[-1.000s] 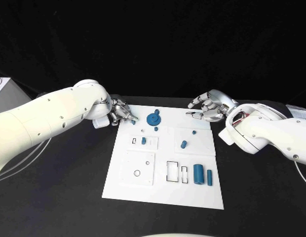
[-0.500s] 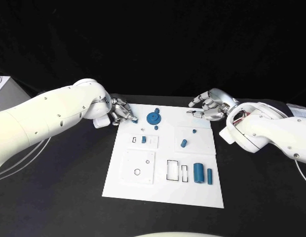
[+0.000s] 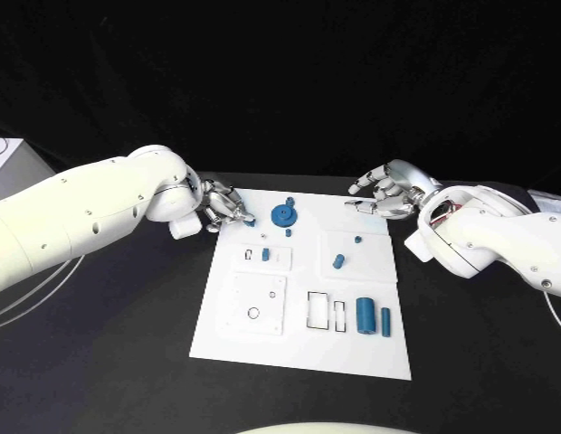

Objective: Assemble the parts on the task board

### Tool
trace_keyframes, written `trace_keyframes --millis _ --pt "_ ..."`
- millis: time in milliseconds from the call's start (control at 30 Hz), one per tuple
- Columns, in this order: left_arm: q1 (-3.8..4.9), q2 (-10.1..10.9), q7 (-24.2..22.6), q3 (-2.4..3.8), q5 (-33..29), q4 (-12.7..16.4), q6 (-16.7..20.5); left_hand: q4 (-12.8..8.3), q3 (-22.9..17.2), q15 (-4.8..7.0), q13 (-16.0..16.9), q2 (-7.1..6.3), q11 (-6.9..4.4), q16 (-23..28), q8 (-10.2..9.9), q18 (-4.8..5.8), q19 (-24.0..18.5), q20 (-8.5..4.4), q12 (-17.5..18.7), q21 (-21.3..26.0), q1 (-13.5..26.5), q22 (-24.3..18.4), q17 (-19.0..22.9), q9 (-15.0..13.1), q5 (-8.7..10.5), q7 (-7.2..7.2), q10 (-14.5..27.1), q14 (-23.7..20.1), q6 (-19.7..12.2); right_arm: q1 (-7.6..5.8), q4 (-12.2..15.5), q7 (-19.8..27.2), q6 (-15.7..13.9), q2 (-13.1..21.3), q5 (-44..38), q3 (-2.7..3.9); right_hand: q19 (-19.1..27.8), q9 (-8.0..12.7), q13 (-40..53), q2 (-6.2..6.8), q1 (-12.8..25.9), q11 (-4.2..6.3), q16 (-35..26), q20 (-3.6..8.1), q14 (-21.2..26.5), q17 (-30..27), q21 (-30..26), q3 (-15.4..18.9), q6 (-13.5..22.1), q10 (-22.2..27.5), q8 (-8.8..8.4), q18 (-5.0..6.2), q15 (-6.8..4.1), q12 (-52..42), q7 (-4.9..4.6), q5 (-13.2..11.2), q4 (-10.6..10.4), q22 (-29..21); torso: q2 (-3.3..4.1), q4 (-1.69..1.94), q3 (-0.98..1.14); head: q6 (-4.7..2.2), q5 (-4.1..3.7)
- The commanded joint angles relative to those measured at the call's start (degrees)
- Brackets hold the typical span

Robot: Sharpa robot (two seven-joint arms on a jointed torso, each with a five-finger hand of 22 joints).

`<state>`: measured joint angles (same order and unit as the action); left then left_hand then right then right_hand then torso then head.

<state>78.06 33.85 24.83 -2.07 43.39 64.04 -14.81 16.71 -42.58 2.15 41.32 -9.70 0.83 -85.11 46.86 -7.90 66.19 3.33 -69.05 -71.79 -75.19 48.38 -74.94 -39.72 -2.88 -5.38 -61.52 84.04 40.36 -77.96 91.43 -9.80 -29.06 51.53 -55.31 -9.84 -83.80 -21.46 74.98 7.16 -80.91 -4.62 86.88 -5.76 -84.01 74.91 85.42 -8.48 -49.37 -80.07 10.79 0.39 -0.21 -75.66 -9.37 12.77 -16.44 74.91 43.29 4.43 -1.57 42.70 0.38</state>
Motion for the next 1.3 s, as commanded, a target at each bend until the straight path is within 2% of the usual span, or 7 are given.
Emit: trace_keyframes --millis 33,67,300,367,467,633,1300 --pt "0.02 1.04 1.38 -0.03 -2.19 2.63 3.50 -8.82 -10.19 0.66 1.33 -1.81 -0.23 -0.80 3.30 0.13 1.14 0.14 -0.75 -1.09 1.57 1.28 -3.24 -5.99 -1.30 0.60 -2.09 1.98 1.54 0.02 -0.06 0.56 0.64 0.00 -0.21 0.01 -3.97 0.05 3.64 -0.16 0.38 0.15 -0.19 -0.24 -4.46 9.20 -0.40 -0.38 0.43 0.24 0.16 0.84 0.32 -0.13 -0.09 0.39 -0.08 12.13 -0.26 0.09 0.06 -0.03 0.22" --pt "0.02 1.37 1.49 -0.05 -2.22 3.29 3.91 -9.60 -10.74 0.90 1.67 -3.02 -0.46 -1.28 3.53 0.27 1.89 -0.02 -0.91 -1.80 2.98 2.45 -4.58 -6.19 -6.68 0.71 -3.07 2.54 2.51 0.02 -0.06 0.56 0.64 0.00 -0.21 0.01 -3.97 0.05 3.64 -0.16 0.38 0.15 -0.19 -0.24 -4.46 9.20 -0.40 -0.38 0.43 0.24 0.16 0.84 0.32 -0.13 -0.09 0.39 -0.08 12.13 -0.32 0.12 0.07 0.03 0.22" --pt "-0.22 4.11 1.98 -0.94 -1.14 8.22 7.05 -12.17 -11.07 1.77 4.00 -4.34 -1.38 -2.29 3.34 0.78 3.97 -0.76 -1.71 -3.64 6.10 5.51 -7.53 -6.49 -14.72 1.66 -6.75 3.85 4.95 0.08 -0.04 0.62 0.63 0.07 -0.17 0.00 -3.95 0.06 3.59 -0.21 0.35 0.15 -0.21 -0.24 -4.46 9.17 -0.45 -0.47 0.40 0.27 0.18 0.85 0.31 -0.09 -0.08 0.57 -0.06 12.10 -0.70 0.30 0.06 0.25 0.43" --pt "-0.37 4.76 2.05 -1.25 -0.25 9.36 7.91 -12.33 -11.06 1.82 4.08 -4.41 -1.47 -2.28 3.28 0.80 4.06 -0.82 -1.71 -3.71 6.29 5.62 -7.52 -6.49 -15.05 1.69 -6.93 3.86 5.09 0.12 -0.12 0.64 0.67 0.04 -0.12 0.00 -3.93 0.06 3.59 -0.22 0.34 0.16 -0.22 -0.24 -4.45 9.16 -0.49 -0.53 0.40 0.27 0.19 0.86 0.31 -0.10 -0.09 0.71 -0.05 12.08 -0.83 0.32 0.06 0.28 0.55" --pt "-0.80 5.69 2.22 -1.57 1.71 11.10 9.19 -13.36 -10.99 2.22 5.17 -4.90 -1.88 -1.84 3.06 1.18 5.44 -1.21 -2.02 -4.72 7.46 7.60 -6.57 -6.60 -18.50 2.10 -8.41 3.67 6.20 0.23 -0.25 0.66 0.72 -0.05 -0.03 0.00 -3.92 0.07 3.59 -0.23 0.34 0.16 -0.21 -0.24 -4.46 9.17 -0.51 -0.56 0.40 0.27 0.19 0.87 0.31 -0.09 -0.08 0.81 -0.04 12.06 -0.99 0.30 0.11 0.33 0.75" --pt "-1.64 6.61 2.65 -1.84 5.41 13.10 10.54 -14.04 -10.86 2.46 5.58 -5.06 -2.11 -1.54 2.84 1.35 6.08 -1.46 -2.02 -5.19 8.20 8.47 -5.96 -6.74 -20.68 2.32 -9.13 3.55 6.80 0.43 -0.39 0.69 0.86 -0.17 0.11 0.00 -3.93 0.07 3.57 -0.23 0.33 0.16 -0.23 -0.24 -4.45 9.14 -0.49 -0.61 0.40 0.29 0.20 0.86 0.30 -0.08 -0.08 0.94 -0.04 12.08 -1.14 0.30 0.07 0.49 0.65" --pt "-3.30 6.84 3.33 -2.40 11.47 15.70 10.18 -14.65 -10.67 2.63 6.39 -5.19 -2.29 -1.29 2.66 1.54 6.74 -1.64 -2.28 -5.68 8.61 9.47 -5.47 -6.86 -22.19 2.49 -9.90 3.45 7.35 0.69 -0.30 0.60 1.29 -0.12 0.24 -0.02 -3.87 0.09 3.56 -0.22 0.34 0.16 -0.25 -0.23 -4.44 9.11 -0.62 -0.65 0.40 0.30 0.20 0.89 0.30 -0.07 -0.09 1.10 -0.04 12.00 -0.78 0.39 0.05 0.88 1.12"
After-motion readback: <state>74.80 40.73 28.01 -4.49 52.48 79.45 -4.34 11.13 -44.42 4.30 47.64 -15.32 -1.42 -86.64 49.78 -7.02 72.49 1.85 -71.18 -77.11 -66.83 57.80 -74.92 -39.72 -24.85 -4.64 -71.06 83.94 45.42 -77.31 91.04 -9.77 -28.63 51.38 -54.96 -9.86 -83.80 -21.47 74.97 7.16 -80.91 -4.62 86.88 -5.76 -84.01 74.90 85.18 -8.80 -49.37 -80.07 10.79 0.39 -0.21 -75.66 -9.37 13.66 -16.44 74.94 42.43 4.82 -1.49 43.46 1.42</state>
